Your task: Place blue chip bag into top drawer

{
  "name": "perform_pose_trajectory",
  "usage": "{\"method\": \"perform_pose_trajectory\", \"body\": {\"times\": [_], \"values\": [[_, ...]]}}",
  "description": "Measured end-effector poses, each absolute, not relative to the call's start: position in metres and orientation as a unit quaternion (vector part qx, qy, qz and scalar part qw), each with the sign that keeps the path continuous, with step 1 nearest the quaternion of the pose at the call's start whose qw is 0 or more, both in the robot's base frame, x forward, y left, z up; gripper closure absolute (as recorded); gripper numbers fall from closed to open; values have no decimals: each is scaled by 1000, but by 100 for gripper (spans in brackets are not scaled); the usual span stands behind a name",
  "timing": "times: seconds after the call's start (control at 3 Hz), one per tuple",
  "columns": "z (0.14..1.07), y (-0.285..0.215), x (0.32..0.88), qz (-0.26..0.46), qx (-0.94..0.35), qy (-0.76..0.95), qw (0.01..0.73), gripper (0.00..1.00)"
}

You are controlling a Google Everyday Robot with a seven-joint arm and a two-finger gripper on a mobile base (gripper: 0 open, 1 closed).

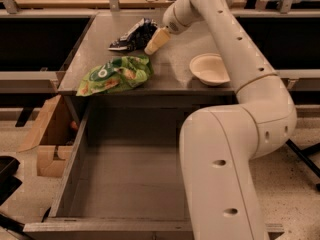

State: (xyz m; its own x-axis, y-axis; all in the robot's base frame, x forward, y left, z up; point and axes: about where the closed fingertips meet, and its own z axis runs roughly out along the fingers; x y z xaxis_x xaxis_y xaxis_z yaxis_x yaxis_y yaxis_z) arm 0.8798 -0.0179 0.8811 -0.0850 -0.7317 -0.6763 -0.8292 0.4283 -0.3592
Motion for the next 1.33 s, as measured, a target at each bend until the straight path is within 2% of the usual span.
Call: {"method": "perform_pose_trajectory", "body": {"times": [0.67, 1.0, 1.33], "values": [[867, 31, 911, 69, -518, 727, 445, 0], [868, 45, 916, 83, -508, 724, 459, 18], [868, 45, 916, 83, -508, 724, 459, 41]]}}
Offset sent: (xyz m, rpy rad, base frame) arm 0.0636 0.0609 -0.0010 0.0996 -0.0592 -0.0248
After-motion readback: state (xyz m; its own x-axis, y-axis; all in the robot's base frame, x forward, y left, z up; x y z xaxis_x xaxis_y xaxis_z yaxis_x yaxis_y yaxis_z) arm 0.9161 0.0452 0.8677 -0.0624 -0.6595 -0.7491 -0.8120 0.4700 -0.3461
